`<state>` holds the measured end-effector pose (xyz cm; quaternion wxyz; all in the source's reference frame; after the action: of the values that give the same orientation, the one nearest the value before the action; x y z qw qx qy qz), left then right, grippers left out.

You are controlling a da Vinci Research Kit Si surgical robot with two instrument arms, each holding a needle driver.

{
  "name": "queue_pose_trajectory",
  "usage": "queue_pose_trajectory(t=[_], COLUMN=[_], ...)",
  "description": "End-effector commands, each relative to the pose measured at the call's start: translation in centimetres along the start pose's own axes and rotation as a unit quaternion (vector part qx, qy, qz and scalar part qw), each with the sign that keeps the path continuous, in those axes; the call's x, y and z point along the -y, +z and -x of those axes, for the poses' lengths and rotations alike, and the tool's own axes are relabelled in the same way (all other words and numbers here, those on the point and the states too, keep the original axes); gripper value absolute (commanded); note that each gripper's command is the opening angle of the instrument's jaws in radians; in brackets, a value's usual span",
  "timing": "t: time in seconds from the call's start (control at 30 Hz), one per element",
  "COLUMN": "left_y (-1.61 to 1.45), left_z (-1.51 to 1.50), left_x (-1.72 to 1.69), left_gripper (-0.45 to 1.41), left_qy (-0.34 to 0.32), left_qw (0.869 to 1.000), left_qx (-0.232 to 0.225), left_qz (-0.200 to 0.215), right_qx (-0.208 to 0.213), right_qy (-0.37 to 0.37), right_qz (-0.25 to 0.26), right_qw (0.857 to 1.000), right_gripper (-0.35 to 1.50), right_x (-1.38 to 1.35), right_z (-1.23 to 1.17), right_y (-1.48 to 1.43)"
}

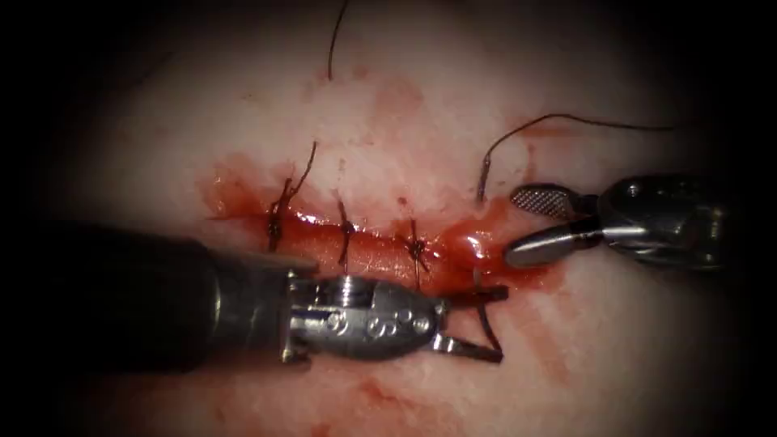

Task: Wound Closure

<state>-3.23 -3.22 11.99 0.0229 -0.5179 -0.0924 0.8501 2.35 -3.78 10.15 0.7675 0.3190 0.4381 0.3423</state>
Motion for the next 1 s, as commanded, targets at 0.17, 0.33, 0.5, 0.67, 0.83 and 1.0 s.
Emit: queue_pose_trajectory(t=[0.17,0.33,0.5,0.67,0.83,1.0], left_y=[0.07,0.02,-0.01,-0.09,-0.22,-0.35], left_z=[0.17,0.07,-0.25,-0.54,-0.68,-0.87], left_x=[-0.03,-0.11,-0.3,-0.42,-0.41,-0.4], left_gripper=[-0.45,-0.45,-0.45,-0.45,-0.45,-0.45], left_qy=[-0.01,-0.062,-0.141,-0.243,-0.262,-0.163], left_qw=[1.0,0.998,0.988,0.958,0.946,0.972], left_qx=[0.004,0.002,-0.037,-0.107,-0.131,-0.127], left_qz=[-0.004,0.002,0.055,0.111,0.137,0.112], right_qx=[-0.001,-0.001,-0.002,-0.001,0.0,0.001], right_qy=[0.001,0.002,0.004,0.01,0.009,0.007], right_qz=[0.0,0.001,0.002,0.002,0.0,-0.003], right_qw=[1.0,1.0,1.0,1.0,1.0,1.0], right_gripper=[1.09,1.09,1.09,1.09,1.09,1.09], right_x=[0.0,0.02,0.05,0.06,0.07,0.07], right_z=[0.0,-0.01,0.02,0.03,0.06,0.1], right_y=[0.08,0.07,0.07,0.07,0.03,-0.05])
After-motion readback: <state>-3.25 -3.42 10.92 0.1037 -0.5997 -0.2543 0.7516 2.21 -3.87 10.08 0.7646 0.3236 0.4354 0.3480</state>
